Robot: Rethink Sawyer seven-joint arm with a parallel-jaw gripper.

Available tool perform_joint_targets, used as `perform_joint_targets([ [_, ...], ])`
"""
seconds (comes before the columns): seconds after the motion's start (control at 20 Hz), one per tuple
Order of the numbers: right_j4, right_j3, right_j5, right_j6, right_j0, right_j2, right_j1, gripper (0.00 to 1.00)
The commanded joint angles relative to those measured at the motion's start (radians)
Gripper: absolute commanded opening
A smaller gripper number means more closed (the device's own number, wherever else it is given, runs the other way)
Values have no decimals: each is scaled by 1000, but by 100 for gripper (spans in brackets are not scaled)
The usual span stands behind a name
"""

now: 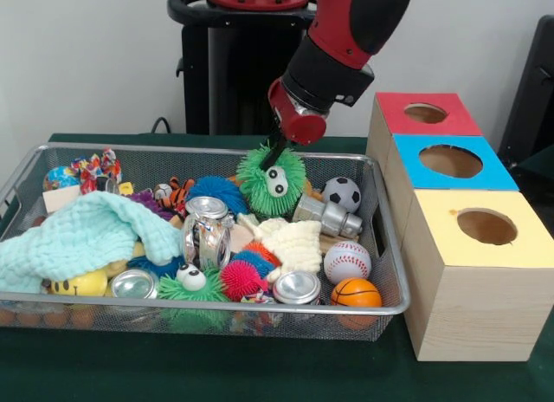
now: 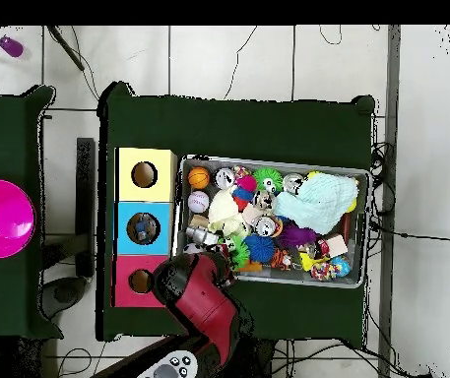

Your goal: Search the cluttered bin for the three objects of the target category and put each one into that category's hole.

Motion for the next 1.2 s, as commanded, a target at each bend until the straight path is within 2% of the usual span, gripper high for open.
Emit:
perform_joint_targets([
  [0.05, -259, -95, 276, -118, -65, -3, -29, 100],
  [0.2, -264, -97, 266, -116, -73, 4, -32, 100],
  [0.35, -317, -125, 290, -85, -88, -10, -41, 100],
  [0.45, -393, -183, 341, -109, -106, -44, -47, 100],
  [0.5, -445, -225, 364, -150, -120, -66, -49, 100],
  [0.6, -519, -282, 399, -188, -147, -77, -60, 100],
  [0.75, -599, -331, 428, -195, -175, -63, -73, 100],
  [0.85, -637, -341, 421, -164, -185, -46, -78, 100],
  [1.0, -645, -321, 361, -36, -168, -48, -73, 100],
  [1.1, -609, -284, 265, 64, -171, -14, -71, 100],
  [1.2, -591, -270, 171, 118, -173, 12, -53, 100],
])
